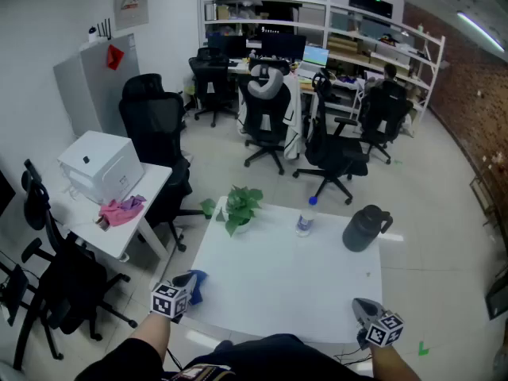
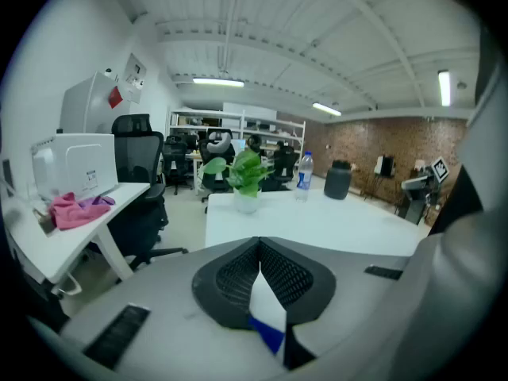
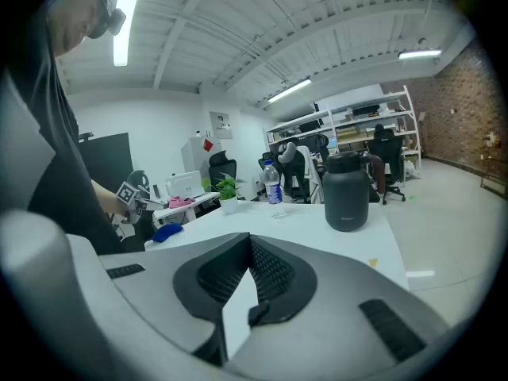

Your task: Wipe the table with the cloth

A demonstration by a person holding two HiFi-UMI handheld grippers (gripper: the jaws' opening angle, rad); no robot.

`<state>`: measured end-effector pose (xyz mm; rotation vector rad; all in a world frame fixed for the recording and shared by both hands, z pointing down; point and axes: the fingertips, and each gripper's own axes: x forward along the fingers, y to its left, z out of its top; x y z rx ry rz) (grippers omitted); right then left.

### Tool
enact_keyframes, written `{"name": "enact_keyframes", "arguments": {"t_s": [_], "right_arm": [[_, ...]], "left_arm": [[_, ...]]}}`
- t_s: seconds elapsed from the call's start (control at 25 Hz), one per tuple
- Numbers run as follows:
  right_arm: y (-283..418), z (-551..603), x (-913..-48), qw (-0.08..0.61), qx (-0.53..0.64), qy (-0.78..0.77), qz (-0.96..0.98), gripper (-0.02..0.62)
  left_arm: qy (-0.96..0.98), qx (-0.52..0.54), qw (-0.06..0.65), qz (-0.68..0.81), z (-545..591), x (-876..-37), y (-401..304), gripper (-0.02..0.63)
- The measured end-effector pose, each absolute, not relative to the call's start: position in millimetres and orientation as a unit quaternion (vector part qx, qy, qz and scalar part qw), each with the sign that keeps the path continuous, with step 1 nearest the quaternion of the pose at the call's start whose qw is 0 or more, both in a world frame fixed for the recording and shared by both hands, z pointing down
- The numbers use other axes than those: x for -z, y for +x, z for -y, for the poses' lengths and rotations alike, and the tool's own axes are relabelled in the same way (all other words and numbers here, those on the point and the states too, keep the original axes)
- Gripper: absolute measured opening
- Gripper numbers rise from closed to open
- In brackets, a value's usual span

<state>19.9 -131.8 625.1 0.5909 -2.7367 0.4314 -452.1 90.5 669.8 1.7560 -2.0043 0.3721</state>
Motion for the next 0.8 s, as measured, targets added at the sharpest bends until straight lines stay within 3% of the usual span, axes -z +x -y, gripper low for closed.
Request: {"name": "enact_keyframes", "arguments": {"t_s": [0.04,0.12,0.32,0.64,0.8], "right_arm": [[20.8,132.7,-625.0,0.153,-0.15,0.21,0.954,0.012],[22.7,134.1,-625.4,0.153,-0.151,0.216,0.952,0.012],[24.5,133.4,-629.9,0.16,-0.154,0.224,0.949,0.012],[29.3,124.7,-632.8,0.169,-0.156,0.228,0.946,0.012],[36.4,124.3,-635.9,0.171,-0.159,0.234,0.944,0.012]], "left_arm": [[0.636,-0.161,0.224,0.721,-88.9,-675.2,-459.7,0.0],[0.636,-0.209,0.228,0.707,-86.4,-688.1,-472.5,0.103],[0.637,-0.304,0.28,0.651,-90.5,-732.6,-477.7,0.241],[0.624,-0.414,0.318,0.582,-95.6,-787.2,-472.8,0.227],[0.617,-0.435,0.327,0.568,-92.9,-800.5,-471.1,0.185]]}}
